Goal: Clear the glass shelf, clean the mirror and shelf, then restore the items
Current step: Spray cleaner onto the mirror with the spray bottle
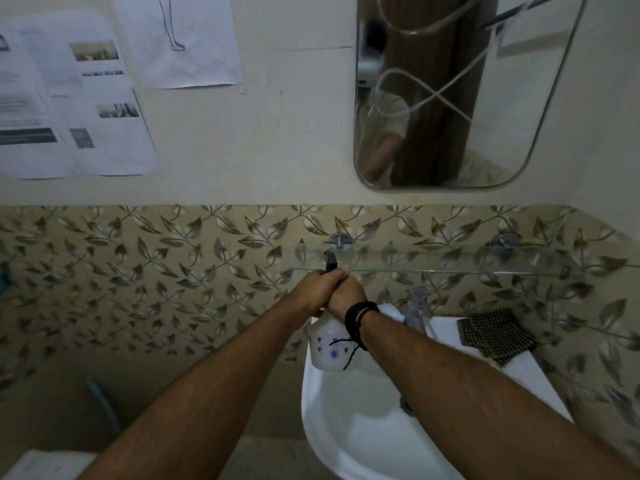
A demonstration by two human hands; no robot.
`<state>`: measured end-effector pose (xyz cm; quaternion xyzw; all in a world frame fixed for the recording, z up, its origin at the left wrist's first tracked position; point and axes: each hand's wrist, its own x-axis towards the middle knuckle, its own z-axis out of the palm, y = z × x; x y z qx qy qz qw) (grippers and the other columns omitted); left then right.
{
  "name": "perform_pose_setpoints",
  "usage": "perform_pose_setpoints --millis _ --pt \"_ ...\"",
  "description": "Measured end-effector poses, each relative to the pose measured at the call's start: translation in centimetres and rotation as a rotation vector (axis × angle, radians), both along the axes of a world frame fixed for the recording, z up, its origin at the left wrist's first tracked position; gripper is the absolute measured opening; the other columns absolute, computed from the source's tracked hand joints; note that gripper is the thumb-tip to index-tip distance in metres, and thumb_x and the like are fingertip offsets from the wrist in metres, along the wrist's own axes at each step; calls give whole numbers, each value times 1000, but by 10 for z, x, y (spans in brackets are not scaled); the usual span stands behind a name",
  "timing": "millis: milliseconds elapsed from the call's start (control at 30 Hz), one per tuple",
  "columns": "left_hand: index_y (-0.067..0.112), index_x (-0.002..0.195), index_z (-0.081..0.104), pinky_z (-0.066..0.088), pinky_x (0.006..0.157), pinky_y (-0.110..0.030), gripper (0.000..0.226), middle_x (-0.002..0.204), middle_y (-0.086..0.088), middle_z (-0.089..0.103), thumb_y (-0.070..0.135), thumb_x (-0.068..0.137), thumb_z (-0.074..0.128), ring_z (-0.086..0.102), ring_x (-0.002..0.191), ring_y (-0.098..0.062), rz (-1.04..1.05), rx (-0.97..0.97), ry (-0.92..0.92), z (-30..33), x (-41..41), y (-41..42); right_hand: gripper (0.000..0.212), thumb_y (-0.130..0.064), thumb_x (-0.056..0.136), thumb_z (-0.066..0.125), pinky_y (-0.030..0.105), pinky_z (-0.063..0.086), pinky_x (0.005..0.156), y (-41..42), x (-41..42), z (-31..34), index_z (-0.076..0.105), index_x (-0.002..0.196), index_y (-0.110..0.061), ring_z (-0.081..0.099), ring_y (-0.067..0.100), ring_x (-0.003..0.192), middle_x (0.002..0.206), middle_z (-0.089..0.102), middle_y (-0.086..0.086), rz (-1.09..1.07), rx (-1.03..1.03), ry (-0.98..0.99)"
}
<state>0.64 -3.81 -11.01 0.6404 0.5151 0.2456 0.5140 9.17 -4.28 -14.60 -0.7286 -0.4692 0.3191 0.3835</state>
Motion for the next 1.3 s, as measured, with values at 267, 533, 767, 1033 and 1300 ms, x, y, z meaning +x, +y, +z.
perform_pose_setpoints --millis 267,533,767,1033,1300 --pt "14 102 67 54 82 -41 39 100 -9 71 49 89 56 68 89 -23 -115 -18 -14 -19 51 -6 27 -9 102 39 29 44 79 -26 42 -12 62 109 3 61 28 105 90 59 5 -231 21 2" --pt "6 113 65 49 77 -36 49 108 -17 69 49 91 56 66 99 -31 -355 -14 -22 -13 167 -39 28 -11 103 39 29 43 74 -75 150 -3 60 114 3 63 33 104 86 60 7 -434 51 -21" --pt "12 101 68 52 81 -38 38 95 -9 70 47 91 57 67 89 -26 -503 -58 -100 -12 236 -77 32 -14 104 34 23 43 59 -114 217 -8 63 101 1 57 21 70 72 53 1 -628 74 -9" --pt "10 107 55 51 81 -33 55 105 -6 59 57 82 66 61 97 -21 -437 169 -114 -47 253 -88 22 -14 100 45 37 50 80 -137 232 -30 62 90 -4 58 24 89 87 61 3 -570 136 78" --pt "25 90 59 46 68 -28 34 86 5 63 59 87 57 64 92 -20 -377 284 16 -81 241 -81 25 -21 99 45 45 51 86 -133 229 -65 56 76 -22 61 29 88 79 60 2 -423 -22 -24"
